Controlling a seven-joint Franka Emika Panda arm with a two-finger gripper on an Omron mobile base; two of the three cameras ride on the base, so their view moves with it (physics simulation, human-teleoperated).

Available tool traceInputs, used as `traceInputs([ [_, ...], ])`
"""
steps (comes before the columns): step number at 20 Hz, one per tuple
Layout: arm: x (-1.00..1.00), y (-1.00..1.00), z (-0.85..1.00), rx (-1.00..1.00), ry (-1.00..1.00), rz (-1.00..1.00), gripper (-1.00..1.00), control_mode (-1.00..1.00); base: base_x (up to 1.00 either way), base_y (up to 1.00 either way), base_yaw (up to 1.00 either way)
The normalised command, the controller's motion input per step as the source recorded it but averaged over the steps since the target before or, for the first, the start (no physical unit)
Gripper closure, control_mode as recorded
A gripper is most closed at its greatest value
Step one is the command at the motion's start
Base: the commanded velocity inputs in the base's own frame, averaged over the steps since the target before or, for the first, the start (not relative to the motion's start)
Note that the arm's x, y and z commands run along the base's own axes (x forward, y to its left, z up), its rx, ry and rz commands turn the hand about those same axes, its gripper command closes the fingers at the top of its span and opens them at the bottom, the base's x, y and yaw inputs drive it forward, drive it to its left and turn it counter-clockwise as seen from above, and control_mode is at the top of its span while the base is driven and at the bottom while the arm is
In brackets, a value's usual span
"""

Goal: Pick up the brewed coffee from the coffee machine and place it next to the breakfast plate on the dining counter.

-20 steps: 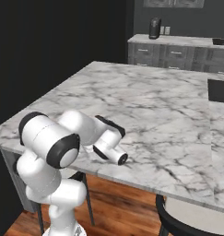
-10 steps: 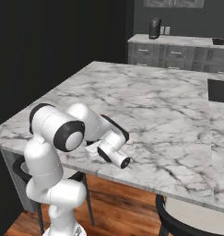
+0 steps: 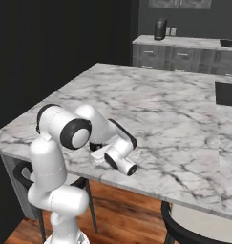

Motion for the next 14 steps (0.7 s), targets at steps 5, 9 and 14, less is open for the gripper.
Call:
traceInputs([
  [5, -0.39, -0.11, 0.38, 0.0, 0.0, 0.0, -1.0, -1.0, 0.0, 0.0, 0.0],
  [9, -0.59, 0.0, 0.38, 0.0, 0.0, 0.0, -1.0, -1.0, 0.0, 0.0, 0.0],
  [14, -0.74, 0.0, 0.63, -0.01, 0.0, 0.0, -1.0, -1.0, 0.0, 0.0, 0.0],
])
